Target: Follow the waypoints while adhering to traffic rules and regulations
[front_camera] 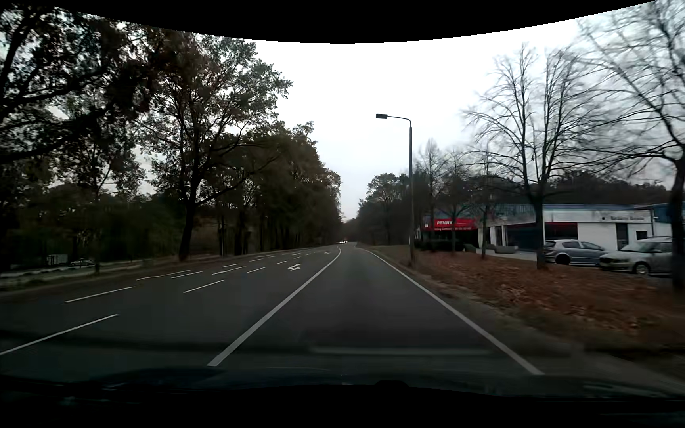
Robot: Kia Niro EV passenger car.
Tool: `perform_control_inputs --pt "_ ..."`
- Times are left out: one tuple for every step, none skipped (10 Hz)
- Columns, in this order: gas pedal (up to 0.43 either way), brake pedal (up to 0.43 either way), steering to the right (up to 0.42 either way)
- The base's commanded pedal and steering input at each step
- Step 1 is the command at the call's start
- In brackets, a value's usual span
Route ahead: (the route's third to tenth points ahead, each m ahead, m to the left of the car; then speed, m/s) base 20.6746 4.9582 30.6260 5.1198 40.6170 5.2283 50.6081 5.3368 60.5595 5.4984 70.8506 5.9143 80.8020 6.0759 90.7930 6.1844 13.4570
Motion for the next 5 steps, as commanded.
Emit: perform_control_inputs --pt "0.248 0.000 -0.007" --pt "0.248 0.000 -0.007" --pt "0.240 0.000 -0.007" --pt "0.240 0.000 -0.007" --pt "0.228 0.000 -0.007"
